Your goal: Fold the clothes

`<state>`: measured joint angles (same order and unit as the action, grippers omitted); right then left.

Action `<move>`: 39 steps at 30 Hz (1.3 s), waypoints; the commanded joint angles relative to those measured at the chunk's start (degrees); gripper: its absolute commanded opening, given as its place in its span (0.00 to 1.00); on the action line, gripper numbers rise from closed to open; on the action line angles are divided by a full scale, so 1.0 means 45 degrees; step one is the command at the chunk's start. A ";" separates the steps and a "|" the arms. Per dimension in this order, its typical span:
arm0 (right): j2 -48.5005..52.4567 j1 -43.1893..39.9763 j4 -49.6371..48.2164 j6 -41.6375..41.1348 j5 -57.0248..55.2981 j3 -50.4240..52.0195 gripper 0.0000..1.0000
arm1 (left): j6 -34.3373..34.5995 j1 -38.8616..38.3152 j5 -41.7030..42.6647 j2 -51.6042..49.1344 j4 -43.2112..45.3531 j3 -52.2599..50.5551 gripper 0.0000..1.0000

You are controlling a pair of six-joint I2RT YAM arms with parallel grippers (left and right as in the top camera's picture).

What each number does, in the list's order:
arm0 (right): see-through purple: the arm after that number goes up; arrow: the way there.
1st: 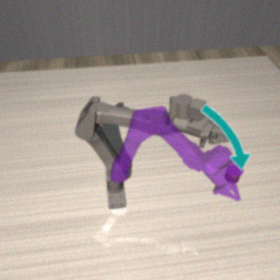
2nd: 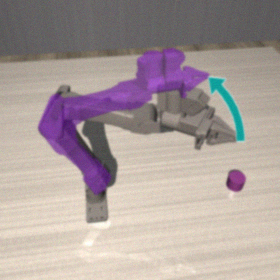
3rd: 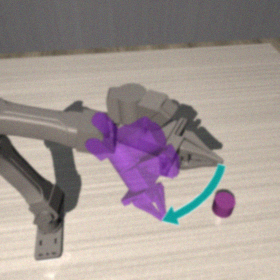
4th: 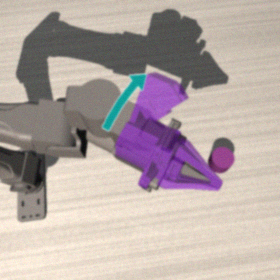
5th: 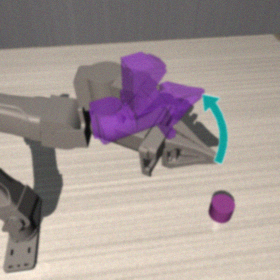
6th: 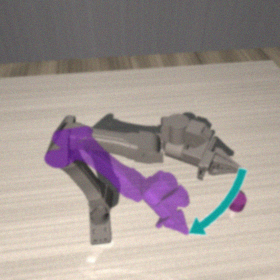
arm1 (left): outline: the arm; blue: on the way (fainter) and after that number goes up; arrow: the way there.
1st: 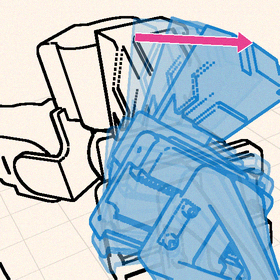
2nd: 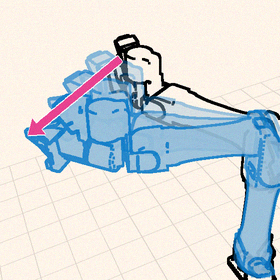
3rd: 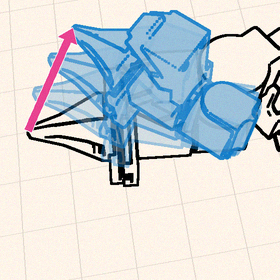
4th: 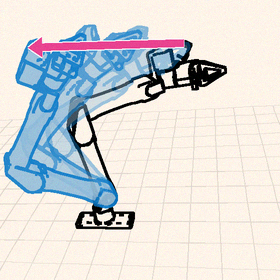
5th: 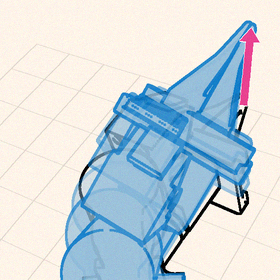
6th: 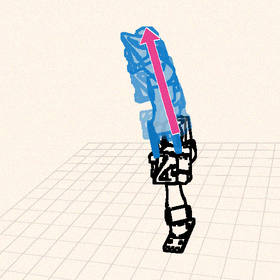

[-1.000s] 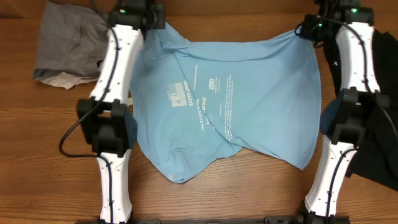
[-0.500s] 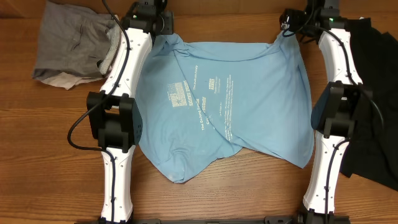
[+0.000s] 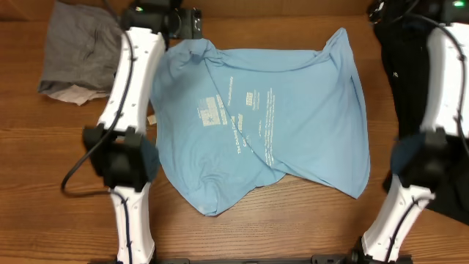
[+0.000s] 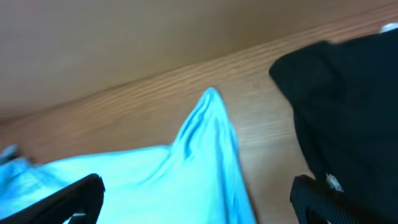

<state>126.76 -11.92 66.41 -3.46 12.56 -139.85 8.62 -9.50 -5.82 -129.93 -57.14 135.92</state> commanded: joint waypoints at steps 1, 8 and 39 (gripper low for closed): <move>-0.1724 0.0131 0.1292 0.0291 -0.0005 -0.0452 1.00 | 0.0044 -0.0029 0.0466 0.2302 -0.1277 0.0607 1.00; -0.3983 0.0131 0.3978 -0.0340 -0.0005 -0.0452 1.00 | 0.0709 -0.0185 0.0646 0.4478 -0.3808 0.0607 1.00; -1.3236 0.0131 0.5527 -0.2637 -0.1530 0.9491 1.00 | 0.5421 -0.2909 -0.0272 0.8218 -0.8466 -0.6819 0.96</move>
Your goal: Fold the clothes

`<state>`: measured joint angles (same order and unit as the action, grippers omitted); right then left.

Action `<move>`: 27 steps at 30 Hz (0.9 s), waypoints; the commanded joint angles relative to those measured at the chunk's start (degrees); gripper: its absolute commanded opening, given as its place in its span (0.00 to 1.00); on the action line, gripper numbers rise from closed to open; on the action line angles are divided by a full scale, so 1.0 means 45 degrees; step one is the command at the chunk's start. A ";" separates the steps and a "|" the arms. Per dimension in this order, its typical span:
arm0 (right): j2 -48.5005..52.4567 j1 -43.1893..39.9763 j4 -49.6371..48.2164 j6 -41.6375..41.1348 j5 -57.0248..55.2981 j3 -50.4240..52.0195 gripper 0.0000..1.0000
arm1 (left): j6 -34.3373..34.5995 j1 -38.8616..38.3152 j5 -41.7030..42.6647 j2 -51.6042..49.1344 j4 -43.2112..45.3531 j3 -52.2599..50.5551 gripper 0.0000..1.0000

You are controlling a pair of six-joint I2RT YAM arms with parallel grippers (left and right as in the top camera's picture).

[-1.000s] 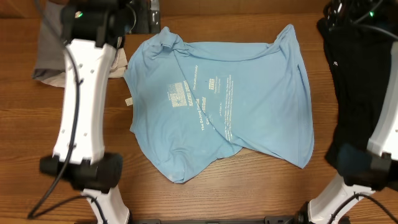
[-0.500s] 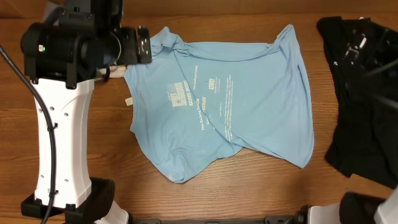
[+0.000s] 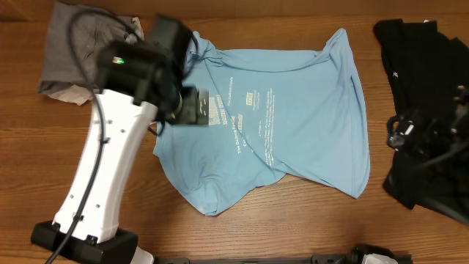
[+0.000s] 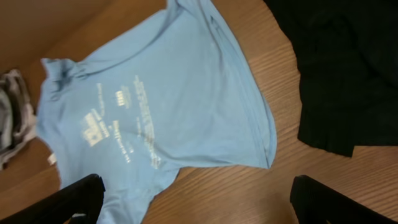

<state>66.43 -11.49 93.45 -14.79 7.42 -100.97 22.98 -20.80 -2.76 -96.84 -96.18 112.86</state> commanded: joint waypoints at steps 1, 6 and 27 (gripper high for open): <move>0.0248 0.0034 -0.0801 -0.0117 -0.0340 0.1146 1.00 | 0.2603 -0.0505 -0.0947 0.1107 0.0476 -0.2424 0.94; 0.0845 0.0034 -0.1651 -0.0112 -0.0291 0.1841 1.00 | 0.4391 -0.0729 -0.0942 0.2113 0.2210 -0.6081 0.76; 0.2186 0.0039 -0.2045 -0.0058 -0.0291 0.1880 1.00 | 0.5863 -0.0719 0.1690 0.2419 1.1268 -1.6762 0.45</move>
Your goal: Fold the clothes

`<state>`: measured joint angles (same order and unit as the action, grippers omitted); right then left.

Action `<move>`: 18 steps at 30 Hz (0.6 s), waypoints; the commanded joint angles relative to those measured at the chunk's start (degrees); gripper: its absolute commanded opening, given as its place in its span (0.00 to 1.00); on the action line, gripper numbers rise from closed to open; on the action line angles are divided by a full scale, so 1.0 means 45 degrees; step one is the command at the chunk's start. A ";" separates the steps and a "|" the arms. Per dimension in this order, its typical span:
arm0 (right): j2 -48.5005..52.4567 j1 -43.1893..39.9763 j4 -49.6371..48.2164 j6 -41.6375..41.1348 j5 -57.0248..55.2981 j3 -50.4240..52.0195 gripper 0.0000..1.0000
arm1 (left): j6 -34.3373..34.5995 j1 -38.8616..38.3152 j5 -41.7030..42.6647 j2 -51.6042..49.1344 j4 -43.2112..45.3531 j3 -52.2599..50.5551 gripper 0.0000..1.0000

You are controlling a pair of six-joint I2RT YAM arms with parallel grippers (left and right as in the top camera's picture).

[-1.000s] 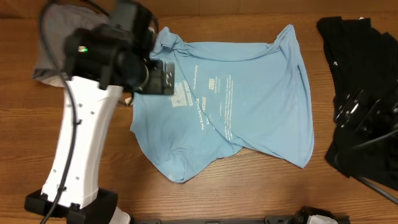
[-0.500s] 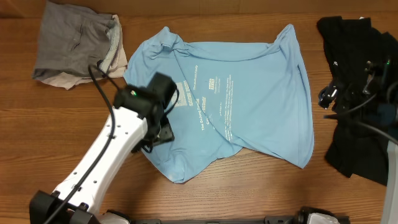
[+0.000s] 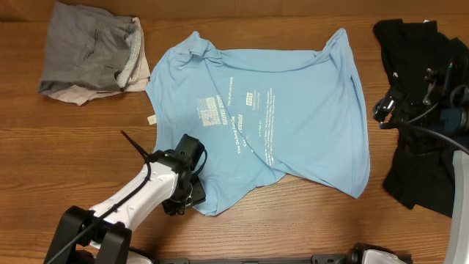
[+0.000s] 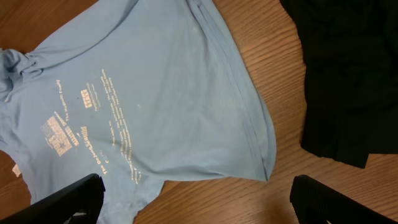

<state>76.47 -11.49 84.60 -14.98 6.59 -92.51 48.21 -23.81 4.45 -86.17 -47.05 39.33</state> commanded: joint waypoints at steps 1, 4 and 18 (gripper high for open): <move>-0.0044 0.0039 -0.0078 -0.0015 -0.0107 0.0000 1.00 | 0.0253 -0.0049 -0.0034 0.0049 0.0466 -0.0471 0.41; -0.0044 0.0039 -0.0073 -0.0015 -0.0112 0.0000 1.00 | 0.0253 -0.0044 -0.0534 0.0049 0.0578 -0.0486 0.16; -0.0044 0.0039 -0.0083 -0.0005 -0.0117 0.0000 1.00 | -0.2730 0.4240 -0.2497 0.0189 -0.2914 0.2705 0.04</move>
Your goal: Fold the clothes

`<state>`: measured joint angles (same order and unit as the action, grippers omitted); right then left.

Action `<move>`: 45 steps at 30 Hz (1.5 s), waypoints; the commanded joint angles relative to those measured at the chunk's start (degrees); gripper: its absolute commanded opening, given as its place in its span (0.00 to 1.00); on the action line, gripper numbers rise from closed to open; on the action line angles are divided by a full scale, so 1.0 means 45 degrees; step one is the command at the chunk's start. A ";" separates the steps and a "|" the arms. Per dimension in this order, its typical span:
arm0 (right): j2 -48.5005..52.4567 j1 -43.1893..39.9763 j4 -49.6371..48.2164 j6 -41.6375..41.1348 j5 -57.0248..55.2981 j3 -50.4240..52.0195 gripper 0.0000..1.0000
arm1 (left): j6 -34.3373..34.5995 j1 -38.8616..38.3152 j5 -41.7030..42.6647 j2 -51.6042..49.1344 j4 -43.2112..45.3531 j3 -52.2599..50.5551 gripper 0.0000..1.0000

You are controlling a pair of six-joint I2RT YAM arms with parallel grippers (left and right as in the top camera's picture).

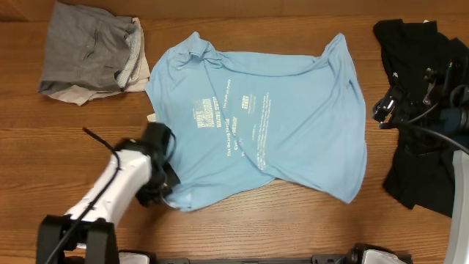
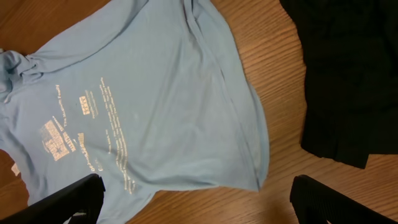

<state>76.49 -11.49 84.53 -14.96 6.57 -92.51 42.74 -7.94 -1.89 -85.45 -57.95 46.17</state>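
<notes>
A light blue T-shirt (image 1: 278,117) with white print lies spread flat on the wooden table, also in the right wrist view as the shirt (image 2: 149,106). My left gripper (image 1: 158,193) sits low at the shirt's near left corner and looks shut on the hem there; its fingertips are hidden under the wrist. My right gripper (image 2: 198,202) hangs high over the shirt's right side, open, with nothing between its black fingers (image 2: 78,198).
A pile of folded grey clothes (image 1: 84,51) lies at the far left. A crumpled black garment (image 1: 421,158) lies along the right edge under my right arm, seen again as black cloth (image 2: 348,74). Bare wood table (image 1: 293,227) runs along the front.
My left gripper has moved left with the shirt's near left corner. The whole shirt has shifted slightly to the left and its bottom edge has been drawn out. The right arm has not moved.
Both arms first reached over the shirt's far corners, the right gripper low by the right sleeve. Then the right arm was raised over the black garment and the left stood over the print. Later the left gripper was at the near left corner, now pulled leftward.
</notes>
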 commanded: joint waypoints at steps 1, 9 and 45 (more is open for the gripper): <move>-0.0049 0.0039 -0.0068 -0.0010 -0.0112 0.0000 1.00 | -0.1729 0.0850 -0.1156 0.0029 -0.0627 0.1428 0.04; -0.0049 0.0034 -0.0005 0.0034 -0.0117 0.0000 1.00 | -0.2968 0.1093 -0.1462 0.0019 -0.0792 0.2210 0.85; 0.3283 0.0821 -1.2395 0.0665 0.1520 0.7252 0.76 | -0.3555 -0.0661 0.0291 -0.0257 0.0656 0.4677 0.87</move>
<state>86.52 -8.93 32.49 -13.72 12.49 -60.45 28.03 -10.79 -1.06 -84.71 -55.29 66.35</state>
